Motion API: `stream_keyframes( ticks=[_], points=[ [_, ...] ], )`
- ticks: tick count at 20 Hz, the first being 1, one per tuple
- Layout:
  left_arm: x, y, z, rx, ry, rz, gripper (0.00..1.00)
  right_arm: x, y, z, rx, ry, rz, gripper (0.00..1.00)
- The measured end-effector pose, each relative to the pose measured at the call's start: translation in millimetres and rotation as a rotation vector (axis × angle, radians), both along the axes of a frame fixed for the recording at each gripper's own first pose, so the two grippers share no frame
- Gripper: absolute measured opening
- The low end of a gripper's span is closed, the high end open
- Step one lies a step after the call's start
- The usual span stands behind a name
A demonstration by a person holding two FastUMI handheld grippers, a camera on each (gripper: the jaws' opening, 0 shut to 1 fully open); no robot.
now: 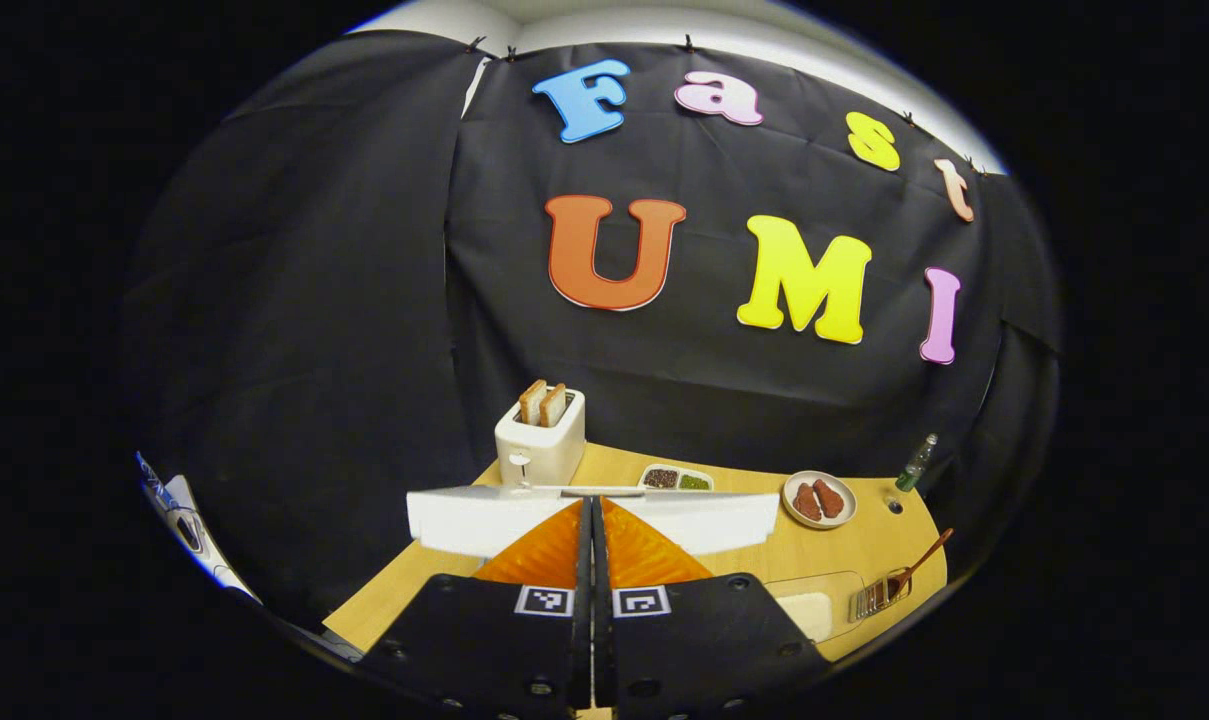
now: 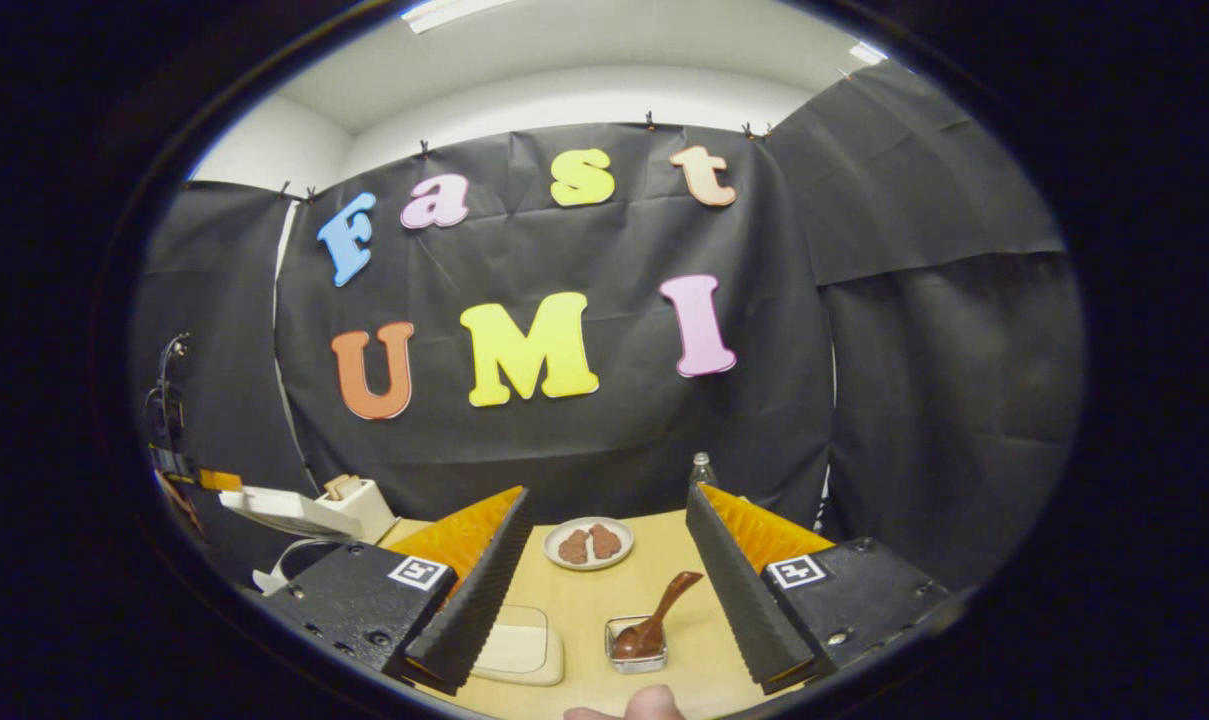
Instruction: Close the left gripper, press the button to open the rice cooker; take a wooden spoon from the chopstick holder with the right hand, scoop a spoonful of rice and pour it into the rice cooker, then put the wooden spoon back into the chopstick holder.
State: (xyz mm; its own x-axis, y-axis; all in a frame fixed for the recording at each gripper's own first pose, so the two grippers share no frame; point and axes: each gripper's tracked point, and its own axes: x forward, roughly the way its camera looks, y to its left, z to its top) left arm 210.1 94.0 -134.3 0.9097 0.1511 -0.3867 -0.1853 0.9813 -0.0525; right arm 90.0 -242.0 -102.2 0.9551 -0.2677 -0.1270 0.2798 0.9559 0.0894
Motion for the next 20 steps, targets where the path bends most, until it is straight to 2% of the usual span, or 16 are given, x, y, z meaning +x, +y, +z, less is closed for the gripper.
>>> stream_keyframes(
  ticks=[3, 5, 6, 7, 8, 9, 10, 11, 12, 14, 20],
  points=[
    [-11.1, -10.5, 18.1, 0.006, -0.07, -0.027, 0.01, -10.2, -7.3, -2.5, -0.019, 0.015, -0.003, 1.0],
    [-23.4, -23.0, 25.6, 0.012, -0.09, -0.059, 0.18, -15.5, -12.2, -8.4, -0.028, 0.035, -0.003, 0.99],
    [-30.7, -24.4, 29.4, 0.028, -0.097, -0.06, 0.49, -17.0, -14.8, -13.6, -0.029, 0.052, -0.004, 1.0],
    [-38.3, -25.3, 36.4, 0.038, -0.112, -0.064, 0.5, -18.4, -16.9, -18.9, -0.03, 0.073, -0.005, 1.0],
    [-45.0, -28.4, 44.7, 0.044, -0.132, -0.071, 0.68, -20.2, -18.2, -24.3, -0.029, 0.092, -0.009, 1.0],
    [-52.1, -31.3, 51.2, 0.047, -0.152, -0.073, 0.75, -22.5, -19.2, -27.7, -0.026, 0.109, -0.016, 1.0],
    [-58.6, -35.2, 55.7, 0.045, -0.172, -0.073, 0.98, -24.8, -18.5, -31.4, -0.021, 0.124, -0.018, 1.0],
    [-65.7, -40.6, 59.9, 0.035, -0.194, -0.072, 0.94, -26.0, -15.6, -33.0, -0.017, 0.131, -0.014, 1.0],
    [-72.4, -44.3, 63.0, 0.022, -0.217, -0.063, 0.97, -27.0, -12.1, -36.2, -0.014, 0.142, -0.007, 1.0],
    [-82.3, -55.2, 62.5, -0.012, -0.255, -0.058, 0.94, -24.8, -3.8, -43.9, -0.003, 0.167, 0.015, 1.0],
    [-110.2, -66.9, 51.5, 0.063, -0.267, -0.056, 0.94, -11.7, 7.9, -83.4, 0.041, 0.229, 0.082, 1.0]
  ],
)
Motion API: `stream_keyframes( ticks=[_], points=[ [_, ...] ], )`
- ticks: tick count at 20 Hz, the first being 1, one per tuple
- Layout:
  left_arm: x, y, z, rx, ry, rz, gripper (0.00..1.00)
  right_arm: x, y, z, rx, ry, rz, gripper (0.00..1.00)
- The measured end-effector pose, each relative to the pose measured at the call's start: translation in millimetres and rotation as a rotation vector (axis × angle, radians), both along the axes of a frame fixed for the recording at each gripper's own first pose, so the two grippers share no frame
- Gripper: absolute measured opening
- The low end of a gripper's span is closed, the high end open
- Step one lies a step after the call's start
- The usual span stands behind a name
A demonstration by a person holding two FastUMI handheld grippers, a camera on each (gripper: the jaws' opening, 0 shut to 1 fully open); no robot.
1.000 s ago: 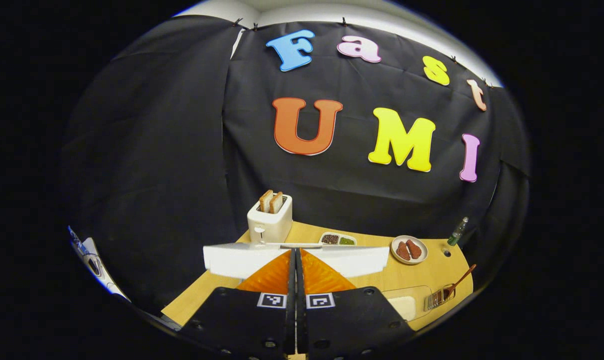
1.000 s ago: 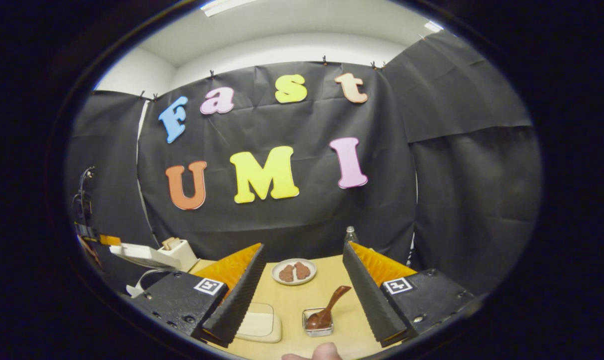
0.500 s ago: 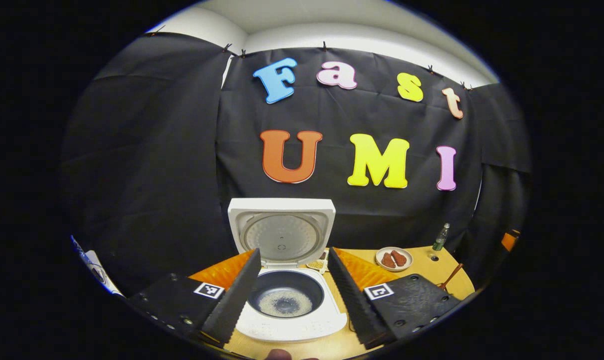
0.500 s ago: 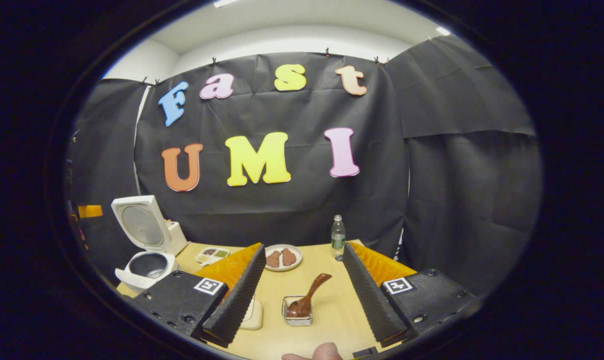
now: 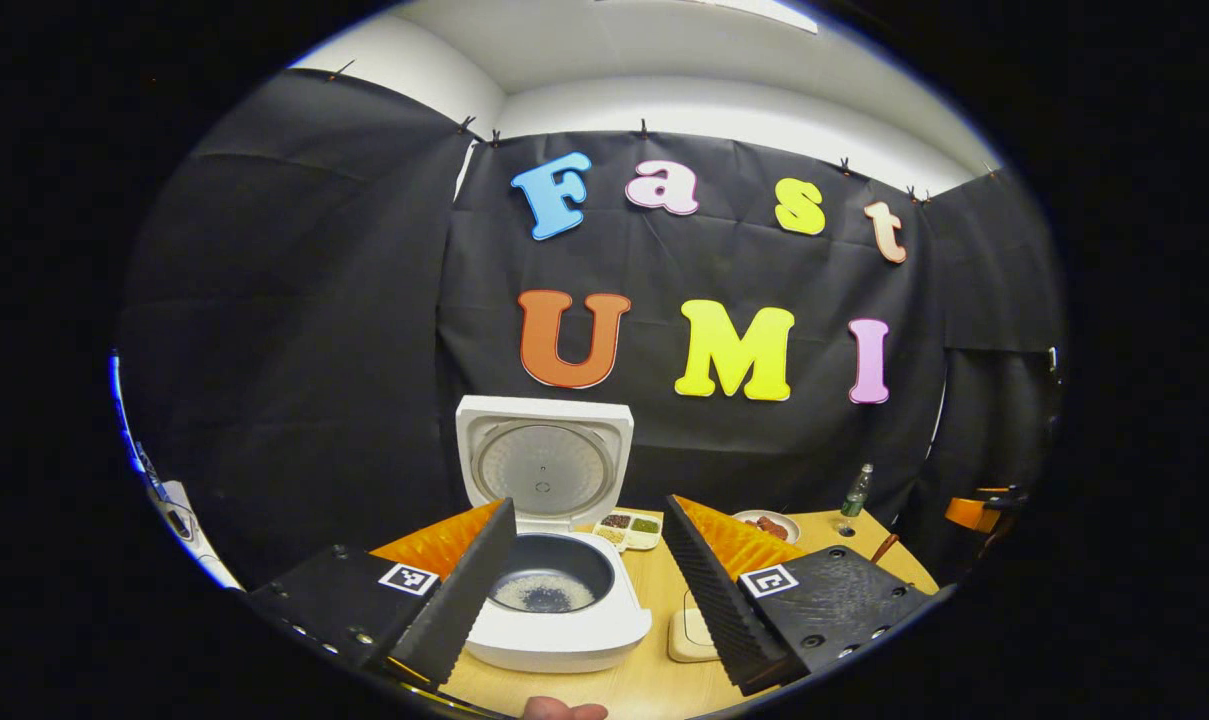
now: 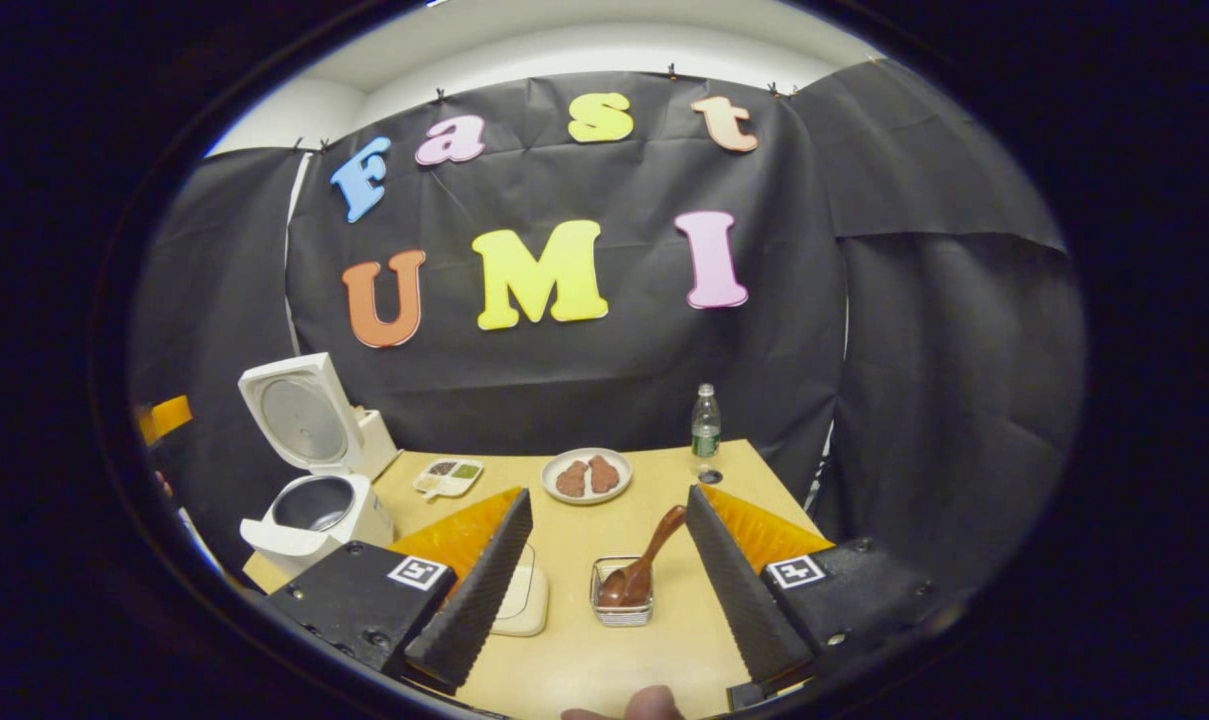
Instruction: Close the left gripper, press the button to open the rice cooker; take a wooden spoon from the chopstick holder with the right hand, scoop a spoonful of rice and pour it into the rice cooker, then put the wooden spoon back into the chopstick holder.
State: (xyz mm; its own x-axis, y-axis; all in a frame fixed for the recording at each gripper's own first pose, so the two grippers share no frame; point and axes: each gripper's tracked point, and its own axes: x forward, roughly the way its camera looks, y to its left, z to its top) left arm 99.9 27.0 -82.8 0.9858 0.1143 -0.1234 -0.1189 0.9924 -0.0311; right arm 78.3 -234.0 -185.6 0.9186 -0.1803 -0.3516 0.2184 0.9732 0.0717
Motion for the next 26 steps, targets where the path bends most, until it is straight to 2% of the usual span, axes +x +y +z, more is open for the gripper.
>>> stream_keyframes(
  ticks=[4, 8, 11, 12, 13, 14, 17, 18, 19, 21, 22, 24, 26],
  points=[
    [-4.8, -1.1, 1.6, 0.02, 0.026, 0.006, 0.94, 13.4, -18.1, -45.6, 0.051, 0.064, -0.004, 1.0],
    [-0.1, 4.1, 15.9, 0.06, -0.03, 0.063, 0.94, 35.8, -42.8, -88.9, 0.08, 0.111, -0.028, 1.0],
    [5.9, -4.9, 16.5, 0.064, -0.037, 0.074, 0.94, 54.0, -54.3, -119.7, 0.12, 0.144, -0.034, 0.99],
    [9.4, -7.1, 17.1, 0.07, -0.037, 0.075, 0.94, 60.3, -58.5, -132.4, 0.129, 0.159, -0.037, 0.95],
    [11.2, -8.2, 17.2, 0.075, -0.035, 0.079, 0.94, 66.9, -61.1, -142.2, 0.139, 0.169, -0.038, 0.97],
    [13.2, -7.8, 16.9, 0.075, -0.032, 0.088, 0.94, 74.0, -62.5, -151.6, 0.152, 0.181, -0.038, 0.91],
    [19.6, -9.4, 16.2, 0.068, -0.024, 0.106, 0.94, 92.3, -67.3, -174.6, 0.197, 0.209, -0.033, 0.83],
    [20.6, -8.6, 14.6, 0.07, -0.02, 0.114, 0.94, 97.5, -69.1, -181.4, 0.211, 0.219, -0.032, 0.85],
    [21.4, -8.2, 13.1, 0.072, -0.016, 0.12, 0.94, 101.5, -70.7, -187.5, 0.22, 0.227, -0.027, 0.76],
    [23.7, -9.1, 7.3, 0.072, -0.003, 0.131, 0.94, 109.5, -73.0, -199.2, 0.237, 0.246, -0.018, 0.74],
    [24.5, -9.6, 4.4, 0.072, 0.004, 0.136, 0.95, 113.2, -73.1, -204.2, 0.252, 0.255, -0.016, 0.65],
    [25.9, -12.1, 0.2, 0.079, 0.017, 0.134, 0.95, 120.6, -70.4, -213.4, 0.29, 0.265, -0.002, 0.63],
    [26.5, -12.2, -1.9, 0.099, 0.025, 0.133, 0.94, 126.6, -71.4, -222.7, 0.316, 0.283, -0.006, 0.52]
  ],
)
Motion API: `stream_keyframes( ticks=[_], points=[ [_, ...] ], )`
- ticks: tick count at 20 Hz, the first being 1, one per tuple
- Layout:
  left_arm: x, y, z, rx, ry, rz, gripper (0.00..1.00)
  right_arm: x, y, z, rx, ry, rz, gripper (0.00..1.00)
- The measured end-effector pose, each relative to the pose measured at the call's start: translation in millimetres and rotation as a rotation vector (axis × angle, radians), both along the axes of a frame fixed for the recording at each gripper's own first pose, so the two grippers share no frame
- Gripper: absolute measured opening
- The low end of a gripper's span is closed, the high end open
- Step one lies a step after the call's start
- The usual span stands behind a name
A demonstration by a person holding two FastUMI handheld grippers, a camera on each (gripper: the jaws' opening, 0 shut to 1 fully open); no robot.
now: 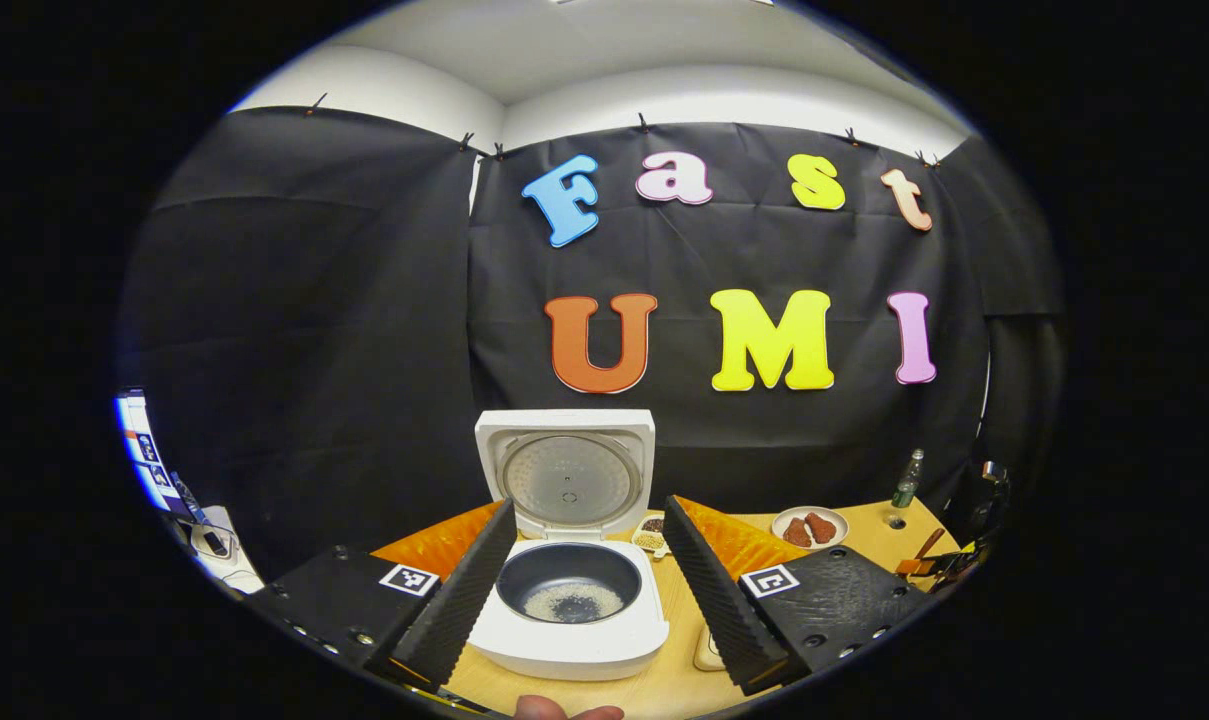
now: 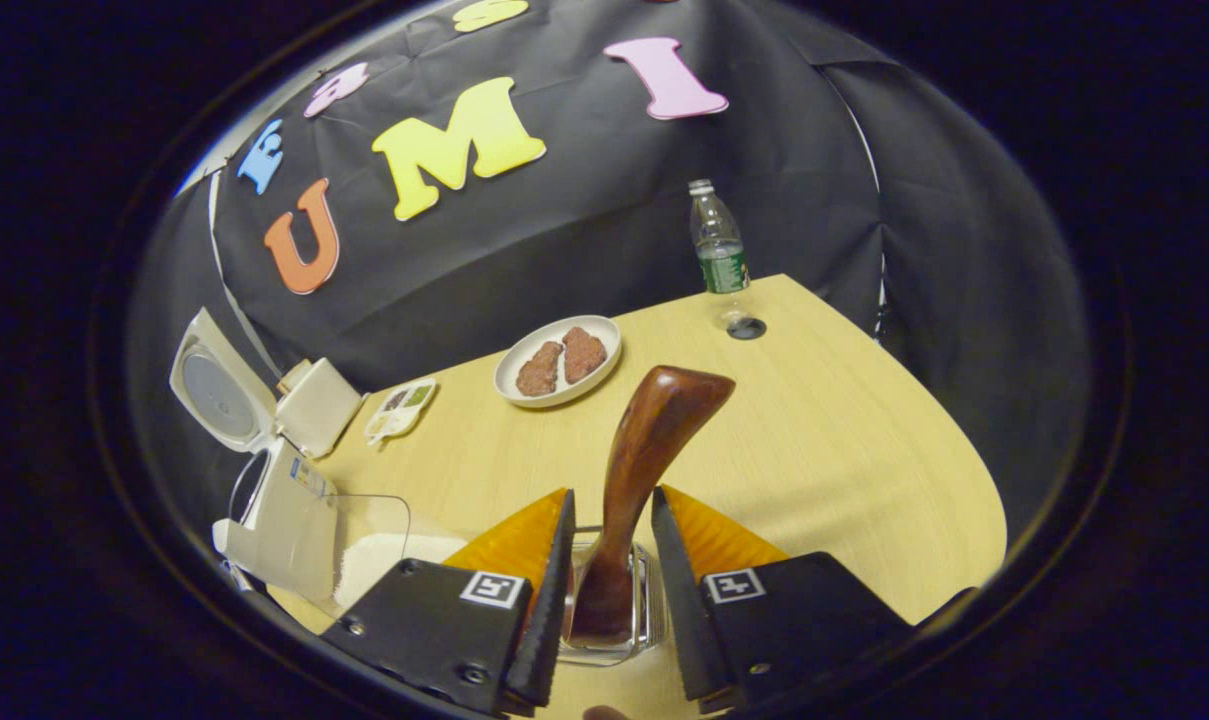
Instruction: Close the left gripper, press the button to open the rice cooker; take a wooden spoon from the chopstick holder with the right hand, scoop a spoonful of rice and pour it into the rice cooker, then put the wooden spoon back into the chopstick holder.
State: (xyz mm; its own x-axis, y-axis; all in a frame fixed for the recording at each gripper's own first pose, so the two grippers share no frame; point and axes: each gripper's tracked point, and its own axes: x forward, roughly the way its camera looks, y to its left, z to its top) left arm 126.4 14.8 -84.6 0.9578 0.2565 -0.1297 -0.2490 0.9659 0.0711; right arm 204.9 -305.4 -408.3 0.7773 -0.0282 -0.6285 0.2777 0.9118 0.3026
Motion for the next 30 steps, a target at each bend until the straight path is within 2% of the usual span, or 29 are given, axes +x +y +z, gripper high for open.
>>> stream_keyframes(
  ticks=[2, 4, 7, 10, 14, 18, 23, 26, 27, 30],
  points=[
    [0.2, -1.0, 2.8, 0.0, -0.005, 0.004, 0.95, 4.9, 1.1, -5.4, 0.044, 0.015, -0.012, 0.36],
    [-0.6, -0.4, 9.4, -0.008, -0.029, 0.014, 0.95, 10.7, 0.1, -8.5, 0.055, 0.018, -0.014, 0.37],
    [-0.6, 6.6, 6.9, -0.008, -0.023, 0.051, 0.94, 13.8, 0.2, -8.6, 0.075, 0.026, -0.013, 0.25],
    [-1.0, 8.8, 5.3, -0.032, -0.014, 0.077, 0.95, 9.9, 1.1, -6.8, 0.087, 0.045, -0.02, 0.22],
    [4.0, 7.7, 5.8, -0.06, -0.027, 0.062, 0.94, -0.9, 4.5, 11.7, 0.065, 0.037, -0.043, 0.19],
    [12.5, 5.5, 13.1, -0.107, -0.068, 0.015, 0.94, -8.6, 2.7, 47.3, 0.008, -0.02, -0.078, 0.13],
    [9.9, 4.7, 13.8, -0.188, -0.054, -0.071, 0.94, -24.6, 1.3, 100.4, -0.057, -0.095, -0.144, 0.13],
    [-1.5, 23.3, 19.0, -0.19, -0.06, -0.074, 0.94, -33.2, 19.0, 133.4, -0.067, -0.148, -0.141, 0.13],
    [-8.1, 29.2, 18.8, -0.187, -0.057, -0.075, 0.94, -35.0, 29.6, 143.8, -0.069, -0.165, -0.129, 0.08],
    [-28.5, 46.6, 23.9, -0.182, -0.055, -0.079, 0.94, -34.1, 63.7, 163.7, -0.072, -0.2, -0.09, 0.1]
  ],
)
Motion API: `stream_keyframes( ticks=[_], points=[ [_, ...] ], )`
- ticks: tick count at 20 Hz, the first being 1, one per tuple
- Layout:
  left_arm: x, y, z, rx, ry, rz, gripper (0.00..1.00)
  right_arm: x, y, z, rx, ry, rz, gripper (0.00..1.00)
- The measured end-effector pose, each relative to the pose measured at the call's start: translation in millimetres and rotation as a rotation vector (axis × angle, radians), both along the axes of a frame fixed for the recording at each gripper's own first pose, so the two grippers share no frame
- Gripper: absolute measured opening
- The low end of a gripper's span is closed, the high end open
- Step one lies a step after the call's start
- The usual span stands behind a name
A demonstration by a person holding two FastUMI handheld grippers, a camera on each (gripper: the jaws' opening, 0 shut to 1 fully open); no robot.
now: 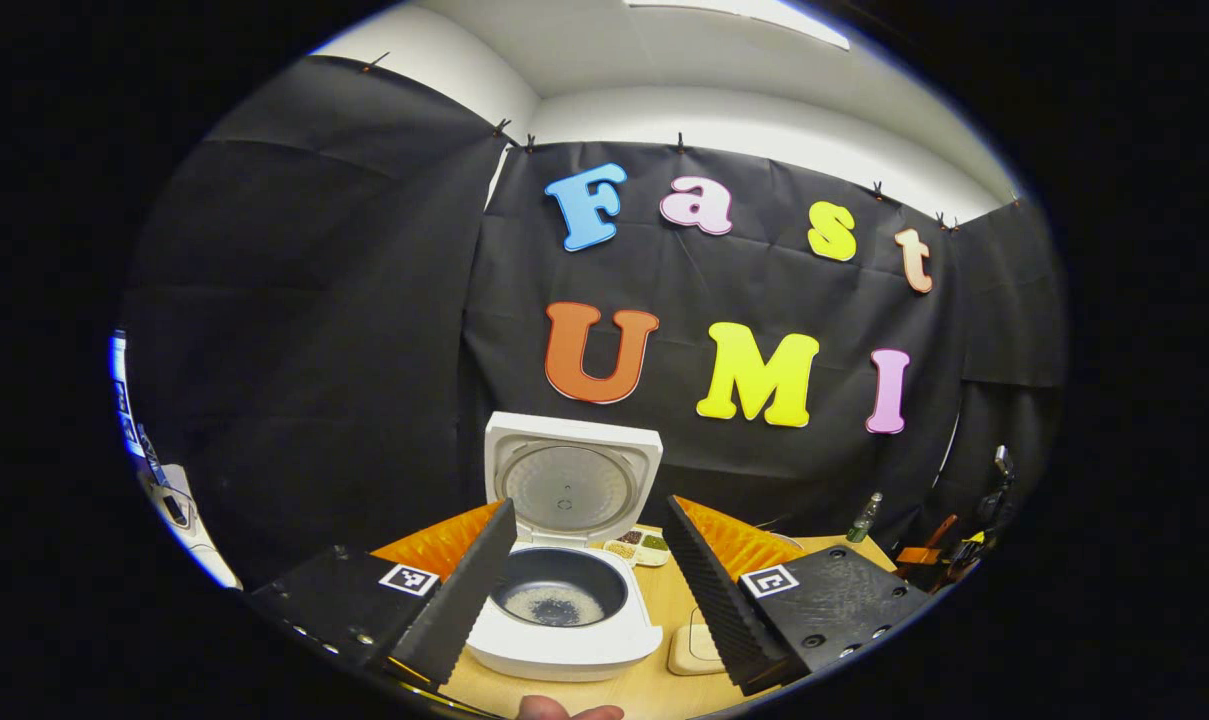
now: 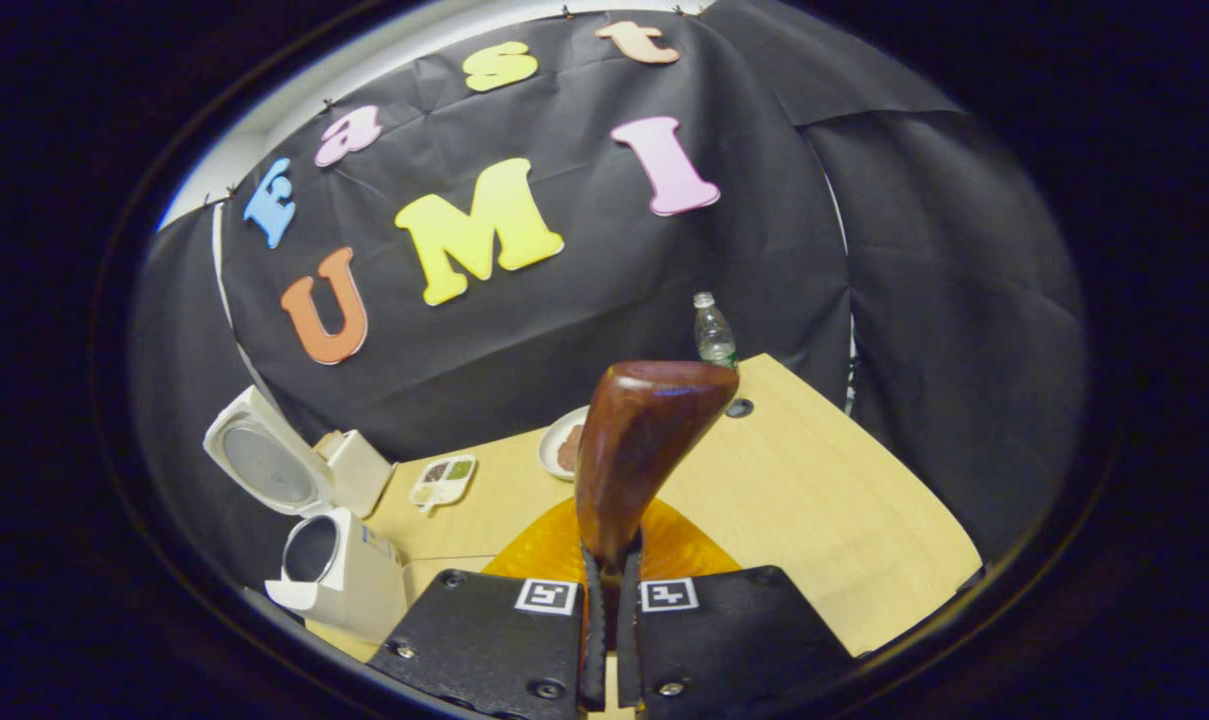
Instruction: Close the left gripper, press the button to open the rice cooker; take a wooden spoon from the chopstick holder with the right hand, scoop a spoonful of rice and pour it into the rice cooker, then put the wooden spoon back into the chopstick holder.
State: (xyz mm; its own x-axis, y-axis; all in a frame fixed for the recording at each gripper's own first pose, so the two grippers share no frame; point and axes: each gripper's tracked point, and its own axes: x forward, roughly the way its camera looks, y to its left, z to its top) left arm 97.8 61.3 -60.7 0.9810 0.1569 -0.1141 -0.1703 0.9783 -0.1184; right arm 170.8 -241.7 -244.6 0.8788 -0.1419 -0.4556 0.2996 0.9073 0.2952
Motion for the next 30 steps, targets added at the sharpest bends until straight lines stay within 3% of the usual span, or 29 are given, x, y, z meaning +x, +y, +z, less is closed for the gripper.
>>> stream_keyframes(
  ticks=[5, 9, 13, 19, 22, 25, 28, 30],
  points=[
    [-32.5, 36.9, 1.2, -0.008, 0.021, 0.05, 0.94, 21.6, 72.6, 5.6, 0.002, -0.027, 0.079, 0.12],
    [-56.3, 55.5, -0.9, -0.012, 0.041, 0.1, 0.94, 38.6, 116.2, -33.0, -0.02, 0.019, 0.126, 0.1],
    [-70.3, 61.0, -6.6, -0.006, 0.071, 0.133, 0.94, 45.5, 123.8, -72.3, -0.162, 0.059, 0.143, 0.1],
    [-85.9, 67.3, -22.1, 0.014, 0.132, 0.159, 0.94, 49.7, 123.1, -98.9, -0.507, 0.066, 0.165, 0.09],
    [-95.5, 78.4, -27.1, 0.013, 0.153, 0.187, 0.94, 49.5, 137.6, -120.5, -0.603, 0.1, 0.19, 0.1],
    [-101.8, 83.2, -28.5, 0.01, 0.164, 0.214, 0.94, 44.6, 157.3, -145.9, -0.495, 0.13, 0.23, 0.1],
    [-104.3, 85.8, -29.2, 0.015, 0.169, 0.234, 0.94, 45.0, 177.8, -151.6, -0.272, 0.131, 0.262, 0.1],
    [-103.4, 83.5, -31.9, 0.014, 0.18, 0.239, 0.94, 48.3, 182.7, -154.1, -0.129, 0.141, 0.237, 0.1]
  ],
)
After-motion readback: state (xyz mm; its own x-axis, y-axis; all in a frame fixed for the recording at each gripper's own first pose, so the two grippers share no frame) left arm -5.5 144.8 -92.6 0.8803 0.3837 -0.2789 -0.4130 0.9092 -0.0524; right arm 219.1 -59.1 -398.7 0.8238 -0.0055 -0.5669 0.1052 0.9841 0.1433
